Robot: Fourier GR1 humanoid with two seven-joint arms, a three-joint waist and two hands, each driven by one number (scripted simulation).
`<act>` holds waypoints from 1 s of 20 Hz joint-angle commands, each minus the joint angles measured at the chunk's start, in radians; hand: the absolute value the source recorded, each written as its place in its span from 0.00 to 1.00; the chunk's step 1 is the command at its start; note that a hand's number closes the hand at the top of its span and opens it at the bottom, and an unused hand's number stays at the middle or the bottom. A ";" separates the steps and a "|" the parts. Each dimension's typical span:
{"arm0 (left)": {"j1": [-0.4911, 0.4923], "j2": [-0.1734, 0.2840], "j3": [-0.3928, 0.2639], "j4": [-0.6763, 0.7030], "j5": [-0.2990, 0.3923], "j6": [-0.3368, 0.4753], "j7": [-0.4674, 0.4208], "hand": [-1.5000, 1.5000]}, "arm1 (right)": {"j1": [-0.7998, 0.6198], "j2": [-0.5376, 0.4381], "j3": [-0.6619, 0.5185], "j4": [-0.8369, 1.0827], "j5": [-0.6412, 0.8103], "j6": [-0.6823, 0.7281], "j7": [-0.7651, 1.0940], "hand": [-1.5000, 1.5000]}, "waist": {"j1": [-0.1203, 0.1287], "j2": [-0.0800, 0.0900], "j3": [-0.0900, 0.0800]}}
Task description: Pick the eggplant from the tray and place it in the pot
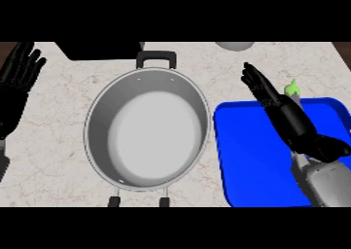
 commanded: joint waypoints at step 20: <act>0.203 -0.014 -0.088 0.132 -0.220 0.243 0.394 0.50 | 0.065 -0.225 -0.061 -0.010 0.794 -0.456 0.455 0.00 | 0.019 -0.008 -0.008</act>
